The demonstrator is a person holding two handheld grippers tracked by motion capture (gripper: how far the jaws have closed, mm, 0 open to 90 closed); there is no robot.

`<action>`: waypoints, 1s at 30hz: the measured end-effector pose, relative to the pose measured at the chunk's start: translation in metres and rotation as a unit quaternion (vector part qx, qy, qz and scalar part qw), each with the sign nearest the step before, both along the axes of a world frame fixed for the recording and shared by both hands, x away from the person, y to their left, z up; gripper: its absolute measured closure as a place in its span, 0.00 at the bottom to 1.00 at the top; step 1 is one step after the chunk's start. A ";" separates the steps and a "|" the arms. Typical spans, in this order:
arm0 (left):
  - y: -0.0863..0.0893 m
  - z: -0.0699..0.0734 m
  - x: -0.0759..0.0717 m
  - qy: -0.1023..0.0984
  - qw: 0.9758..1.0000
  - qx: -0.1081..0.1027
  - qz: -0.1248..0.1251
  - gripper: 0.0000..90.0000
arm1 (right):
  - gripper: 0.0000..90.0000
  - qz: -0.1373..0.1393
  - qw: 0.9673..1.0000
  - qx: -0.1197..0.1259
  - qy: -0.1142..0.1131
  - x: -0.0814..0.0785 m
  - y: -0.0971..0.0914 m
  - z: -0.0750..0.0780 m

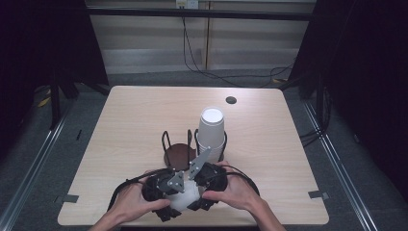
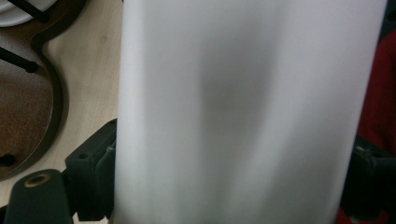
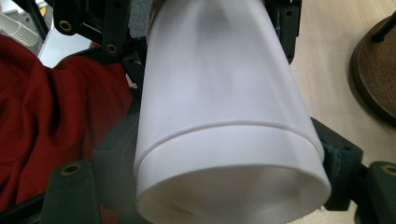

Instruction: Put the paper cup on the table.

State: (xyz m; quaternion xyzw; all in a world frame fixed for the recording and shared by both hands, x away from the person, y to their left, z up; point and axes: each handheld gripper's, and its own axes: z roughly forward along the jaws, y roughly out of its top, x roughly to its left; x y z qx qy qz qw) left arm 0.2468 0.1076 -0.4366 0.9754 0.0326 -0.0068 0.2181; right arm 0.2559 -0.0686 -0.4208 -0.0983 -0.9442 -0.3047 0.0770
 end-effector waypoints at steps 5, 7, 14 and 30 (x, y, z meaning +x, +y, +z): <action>0.004 -0.002 0.000 -0.015 1.000 -0.027 -0.006 0.14 | 0.27 -0.002 1.000 -0.001 -0.004 0.001 0.000 -0.001; 0.008 0.001 -0.001 -0.023 0.999 -0.043 -0.015 0.14 | 0.27 -0.006 1.000 -0.001 -0.001 0.001 -0.001 -0.001; 0.015 0.003 0.002 -0.023 0.997 -0.074 -0.018 0.13 | 0.27 -0.009 1.000 0.004 -0.010 0.000 -0.002 0.001; 0.022 0.006 0.003 -0.017 0.992 -0.124 -0.021 0.14 | 0.27 -0.007 1.000 0.009 -0.007 0.000 -0.007 0.003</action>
